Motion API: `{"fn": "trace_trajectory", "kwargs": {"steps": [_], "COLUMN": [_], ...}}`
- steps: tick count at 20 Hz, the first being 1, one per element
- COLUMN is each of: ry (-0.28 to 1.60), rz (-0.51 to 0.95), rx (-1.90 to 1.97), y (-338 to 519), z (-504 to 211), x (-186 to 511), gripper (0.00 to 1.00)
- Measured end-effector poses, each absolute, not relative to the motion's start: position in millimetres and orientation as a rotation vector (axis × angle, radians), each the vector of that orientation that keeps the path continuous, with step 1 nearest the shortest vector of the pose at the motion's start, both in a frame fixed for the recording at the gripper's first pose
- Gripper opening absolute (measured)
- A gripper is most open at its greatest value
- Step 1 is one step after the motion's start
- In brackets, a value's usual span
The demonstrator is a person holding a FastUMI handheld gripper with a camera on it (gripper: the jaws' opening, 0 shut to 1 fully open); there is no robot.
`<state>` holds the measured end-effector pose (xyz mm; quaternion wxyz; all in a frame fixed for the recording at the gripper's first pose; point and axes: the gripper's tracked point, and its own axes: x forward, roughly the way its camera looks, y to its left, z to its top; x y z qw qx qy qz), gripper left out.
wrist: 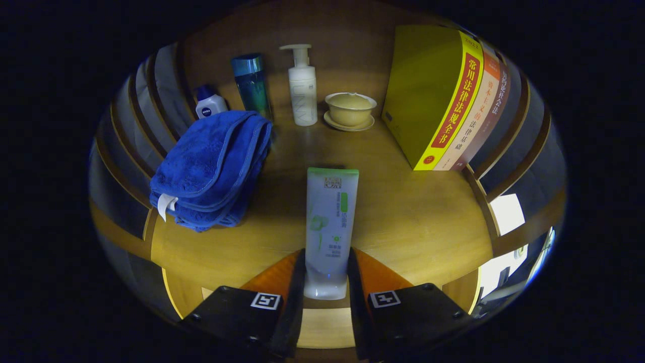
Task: Pull open the drawer, take out the items inside it, and place them on the countertop above the cabinet.
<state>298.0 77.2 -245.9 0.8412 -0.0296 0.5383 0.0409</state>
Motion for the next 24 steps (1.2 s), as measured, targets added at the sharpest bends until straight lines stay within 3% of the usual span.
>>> {"fn": "trace_trajectory", "kwargs": {"steps": [9,12,24], "ry": [1.149,1.109,0.788], "rz": [0.101,0.11,0.238], "rx": [-0.011,-0.001,0.025], "y": [83.5,84.4,102.3], "z": [-242.5,-225.2,-92.3], "x": [291.9,292.7,224.7], "gripper": [0.64,1.0,1.0]}}
